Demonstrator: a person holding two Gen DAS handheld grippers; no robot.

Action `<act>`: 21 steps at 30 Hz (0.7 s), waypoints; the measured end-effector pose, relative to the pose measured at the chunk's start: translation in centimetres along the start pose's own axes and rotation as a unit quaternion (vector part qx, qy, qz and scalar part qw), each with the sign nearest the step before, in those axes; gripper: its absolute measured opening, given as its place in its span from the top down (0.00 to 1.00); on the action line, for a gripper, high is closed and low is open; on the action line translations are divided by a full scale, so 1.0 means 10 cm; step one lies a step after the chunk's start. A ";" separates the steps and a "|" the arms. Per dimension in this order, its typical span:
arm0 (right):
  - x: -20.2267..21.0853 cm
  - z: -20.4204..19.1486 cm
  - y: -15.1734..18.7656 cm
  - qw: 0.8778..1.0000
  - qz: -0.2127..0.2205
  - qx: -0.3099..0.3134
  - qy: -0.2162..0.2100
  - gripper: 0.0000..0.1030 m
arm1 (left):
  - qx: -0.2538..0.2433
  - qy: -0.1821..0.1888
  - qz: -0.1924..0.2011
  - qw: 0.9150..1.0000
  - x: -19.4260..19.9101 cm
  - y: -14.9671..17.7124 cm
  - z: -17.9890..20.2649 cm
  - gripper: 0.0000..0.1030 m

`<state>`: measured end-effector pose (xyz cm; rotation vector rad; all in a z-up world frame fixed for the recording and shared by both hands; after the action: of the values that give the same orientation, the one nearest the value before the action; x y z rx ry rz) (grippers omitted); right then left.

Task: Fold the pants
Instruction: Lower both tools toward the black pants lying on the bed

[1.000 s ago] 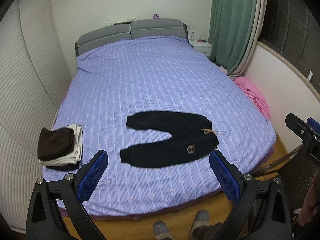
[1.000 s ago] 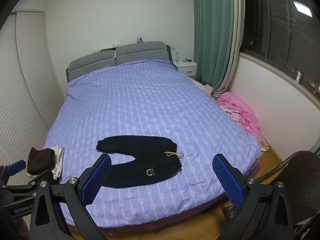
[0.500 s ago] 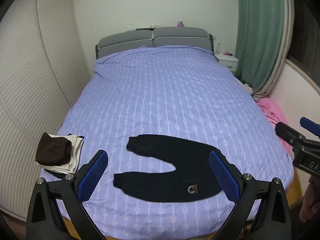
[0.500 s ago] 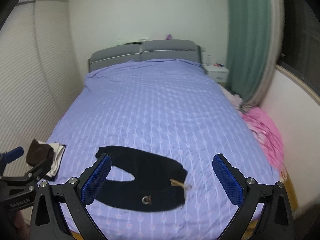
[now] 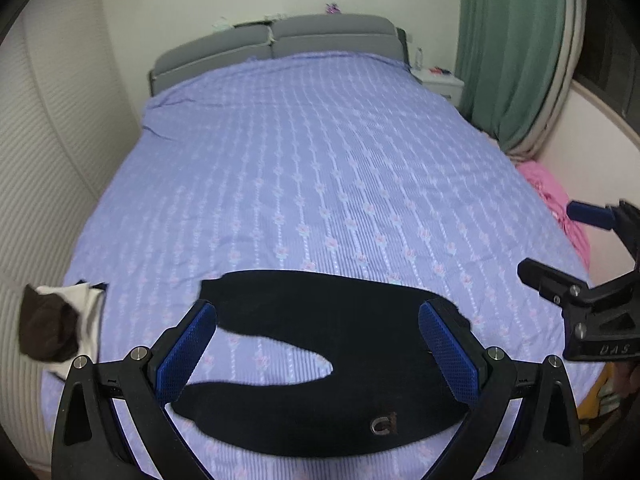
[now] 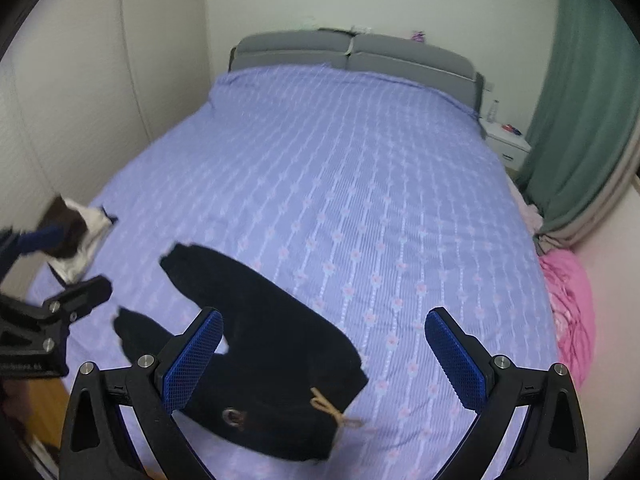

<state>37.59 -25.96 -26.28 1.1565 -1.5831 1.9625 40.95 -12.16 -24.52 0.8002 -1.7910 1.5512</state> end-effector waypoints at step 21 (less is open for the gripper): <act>-2.45 0.08 0.62 0.993 -0.079 0.070 -0.059 0.07 | -0.059 0.018 -0.025 0.998 -2.24 0.51 0.11 0.00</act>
<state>48.14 -23.57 -49.16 1.4300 -1.3794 1.9582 50.71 -11.72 -45.40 0.7510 -1.8046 1.4042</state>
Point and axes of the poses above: each gripper's, at about its wrist camera, not at the fingertips, and x roughly against the way its jaws point, z to its right, y to its underside, the point moved 3 cm from there along -x, roughly the way its jaws point, and after that the axes turned 3 degrees about -y, right-handed, at the moved point
